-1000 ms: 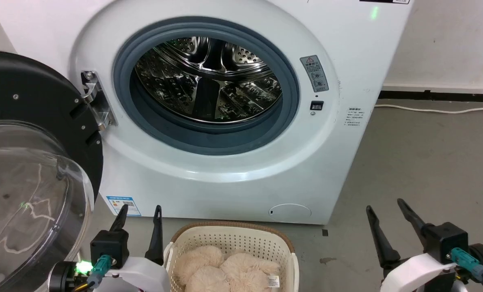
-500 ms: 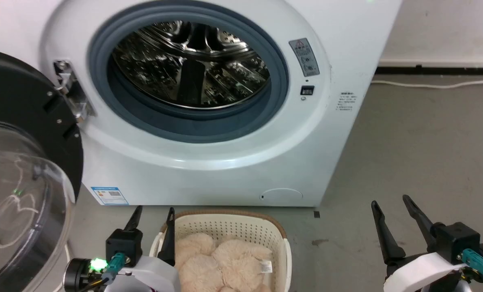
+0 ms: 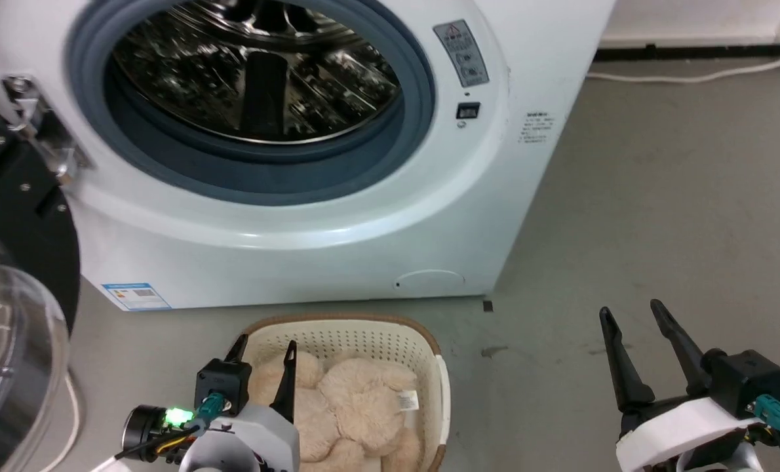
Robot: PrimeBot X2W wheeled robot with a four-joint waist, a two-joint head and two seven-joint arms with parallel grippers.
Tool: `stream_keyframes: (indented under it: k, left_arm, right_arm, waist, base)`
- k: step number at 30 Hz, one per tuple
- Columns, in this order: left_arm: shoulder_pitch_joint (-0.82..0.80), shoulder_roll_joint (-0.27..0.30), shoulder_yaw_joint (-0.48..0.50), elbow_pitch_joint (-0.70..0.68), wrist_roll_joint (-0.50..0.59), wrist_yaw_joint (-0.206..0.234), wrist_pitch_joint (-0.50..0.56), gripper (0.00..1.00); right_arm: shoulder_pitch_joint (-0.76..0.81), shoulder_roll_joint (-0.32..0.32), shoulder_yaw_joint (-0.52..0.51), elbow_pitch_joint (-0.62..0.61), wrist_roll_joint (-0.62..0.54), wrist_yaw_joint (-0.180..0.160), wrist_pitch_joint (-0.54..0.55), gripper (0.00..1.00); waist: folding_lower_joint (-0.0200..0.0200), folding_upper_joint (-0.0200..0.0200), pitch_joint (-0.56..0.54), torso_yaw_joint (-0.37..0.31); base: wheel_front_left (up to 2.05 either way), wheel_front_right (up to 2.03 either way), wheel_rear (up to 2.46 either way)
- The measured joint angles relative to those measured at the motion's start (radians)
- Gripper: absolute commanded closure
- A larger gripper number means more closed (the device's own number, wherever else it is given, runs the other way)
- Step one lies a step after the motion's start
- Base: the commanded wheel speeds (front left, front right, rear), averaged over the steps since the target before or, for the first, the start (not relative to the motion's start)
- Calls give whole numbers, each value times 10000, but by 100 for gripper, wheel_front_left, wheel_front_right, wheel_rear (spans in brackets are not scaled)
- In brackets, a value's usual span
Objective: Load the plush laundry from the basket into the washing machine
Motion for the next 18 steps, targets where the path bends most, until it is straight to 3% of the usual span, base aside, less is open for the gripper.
stream_keyframes:
  k: [18]
  left_arm:
    - [-1217,414,-838,2380,-144,-355,98,0]
  right_arm:
    - [-359,0,148,-10,800,0,-362,0]
  waist:
    - [0,0,1109,-720]
  base:
    - [0,0,0]
